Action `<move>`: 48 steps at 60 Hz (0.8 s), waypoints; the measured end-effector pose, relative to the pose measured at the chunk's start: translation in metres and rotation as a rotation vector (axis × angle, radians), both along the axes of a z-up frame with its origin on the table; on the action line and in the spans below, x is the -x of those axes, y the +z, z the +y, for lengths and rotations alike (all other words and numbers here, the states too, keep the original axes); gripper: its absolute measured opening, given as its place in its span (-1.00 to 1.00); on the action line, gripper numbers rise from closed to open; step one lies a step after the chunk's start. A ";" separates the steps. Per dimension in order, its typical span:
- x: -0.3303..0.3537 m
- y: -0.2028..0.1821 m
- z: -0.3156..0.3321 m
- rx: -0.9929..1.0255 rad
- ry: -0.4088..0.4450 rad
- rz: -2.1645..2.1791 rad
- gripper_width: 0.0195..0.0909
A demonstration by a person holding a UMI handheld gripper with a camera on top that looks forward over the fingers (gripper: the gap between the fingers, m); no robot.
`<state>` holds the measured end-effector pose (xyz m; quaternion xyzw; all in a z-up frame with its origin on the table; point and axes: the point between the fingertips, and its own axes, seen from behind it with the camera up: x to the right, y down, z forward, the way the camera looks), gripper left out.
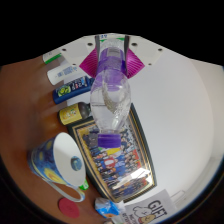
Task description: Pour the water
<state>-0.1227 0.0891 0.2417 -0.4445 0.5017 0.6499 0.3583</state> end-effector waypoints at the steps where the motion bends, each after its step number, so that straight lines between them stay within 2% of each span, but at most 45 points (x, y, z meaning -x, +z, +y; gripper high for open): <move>1: -0.003 -0.002 0.000 0.004 -0.006 0.024 -0.64; 7: -0.013 -0.016 0.003 0.026 -0.017 0.109 -0.64; 14: -0.009 -0.031 0.002 0.064 0.016 0.122 -0.64; 27: -0.002 -0.036 -0.007 0.092 0.076 -0.254 -0.64; 36: -0.021 -0.009 -0.011 0.040 0.076 -0.646 -0.64; 48: -0.065 0.050 -0.013 -0.095 0.029 -1.115 -0.64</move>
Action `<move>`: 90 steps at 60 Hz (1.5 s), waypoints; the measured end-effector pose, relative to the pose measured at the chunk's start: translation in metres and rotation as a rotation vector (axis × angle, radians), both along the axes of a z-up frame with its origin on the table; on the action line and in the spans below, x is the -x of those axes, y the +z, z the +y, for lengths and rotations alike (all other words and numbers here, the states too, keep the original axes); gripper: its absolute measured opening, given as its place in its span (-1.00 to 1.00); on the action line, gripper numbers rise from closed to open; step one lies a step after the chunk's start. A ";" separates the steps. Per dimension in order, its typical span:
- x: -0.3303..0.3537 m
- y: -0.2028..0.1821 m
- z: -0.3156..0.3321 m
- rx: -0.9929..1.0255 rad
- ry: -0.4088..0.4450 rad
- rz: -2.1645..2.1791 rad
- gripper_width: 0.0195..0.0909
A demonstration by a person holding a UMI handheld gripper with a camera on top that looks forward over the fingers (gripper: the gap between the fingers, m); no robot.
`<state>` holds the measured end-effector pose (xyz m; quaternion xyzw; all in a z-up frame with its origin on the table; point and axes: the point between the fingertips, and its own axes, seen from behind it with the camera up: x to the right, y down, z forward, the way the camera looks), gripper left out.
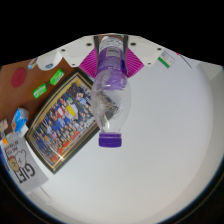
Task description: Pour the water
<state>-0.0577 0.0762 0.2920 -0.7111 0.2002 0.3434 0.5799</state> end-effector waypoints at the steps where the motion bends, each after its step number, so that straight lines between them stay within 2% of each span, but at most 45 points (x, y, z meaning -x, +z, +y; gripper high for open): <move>1: -0.004 0.005 -0.001 -0.012 0.000 -0.031 -0.64; 11: -0.065 0.030 0.002 -0.112 -0.036 -0.343 -0.64; 19: -0.130 0.016 0.009 -0.128 -0.081 -0.585 -0.64; 28: -0.191 -0.041 0.018 -0.083 -0.084 -0.777 -0.64; 43: -0.224 -0.160 0.023 0.018 0.005 -0.800 -0.64; 55: -0.231 -0.216 0.016 0.056 0.035 -0.817 -0.62; 58: -0.231 -0.213 0.014 0.017 0.027 -0.818 -0.61; 70: -0.230 -0.213 0.011 0.025 0.029 -0.843 -0.11; 72: -0.232 -0.214 0.008 0.048 0.033 -0.843 0.11; 75: -0.233 -0.212 0.003 0.078 0.032 -0.835 0.58; 78: -0.236 -0.209 -0.005 0.113 0.024 -0.833 0.89; 90: -0.241 -0.177 -0.068 0.225 -0.033 -0.902 0.85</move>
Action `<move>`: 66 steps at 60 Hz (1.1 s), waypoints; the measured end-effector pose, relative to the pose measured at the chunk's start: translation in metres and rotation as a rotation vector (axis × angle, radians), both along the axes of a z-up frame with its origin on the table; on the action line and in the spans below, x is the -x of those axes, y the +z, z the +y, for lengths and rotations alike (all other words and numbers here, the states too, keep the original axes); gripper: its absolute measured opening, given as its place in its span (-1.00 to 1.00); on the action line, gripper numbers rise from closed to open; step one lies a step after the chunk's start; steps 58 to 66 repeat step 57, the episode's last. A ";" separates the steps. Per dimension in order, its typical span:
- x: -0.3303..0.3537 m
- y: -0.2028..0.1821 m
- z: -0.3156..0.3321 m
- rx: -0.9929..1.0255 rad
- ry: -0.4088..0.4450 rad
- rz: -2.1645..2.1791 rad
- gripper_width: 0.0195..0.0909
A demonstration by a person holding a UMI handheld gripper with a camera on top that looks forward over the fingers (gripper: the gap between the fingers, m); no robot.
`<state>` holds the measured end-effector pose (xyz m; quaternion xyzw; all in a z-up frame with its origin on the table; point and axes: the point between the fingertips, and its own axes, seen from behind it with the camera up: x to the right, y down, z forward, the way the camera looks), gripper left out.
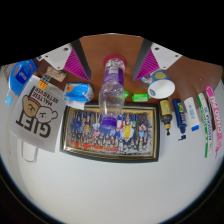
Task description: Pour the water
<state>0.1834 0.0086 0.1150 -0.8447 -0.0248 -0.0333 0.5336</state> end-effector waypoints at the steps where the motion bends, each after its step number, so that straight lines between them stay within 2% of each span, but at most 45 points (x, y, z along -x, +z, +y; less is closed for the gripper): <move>1: 0.001 0.003 -0.008 0.011 -0.006 -0.004 0.85; 16: 0.061 0.051 -0.145 0.147 -0.049 0.002 0.85; 28: 0.092 0.090 -0.210 0.134 -0.065 -0.030 0.85; 43: 0.096 0.120 -0.233 0.090 -0.099 -0.055 0.85; 66: 0.105 0.131 -0.230 0.080 -0.091 -0.093 0.84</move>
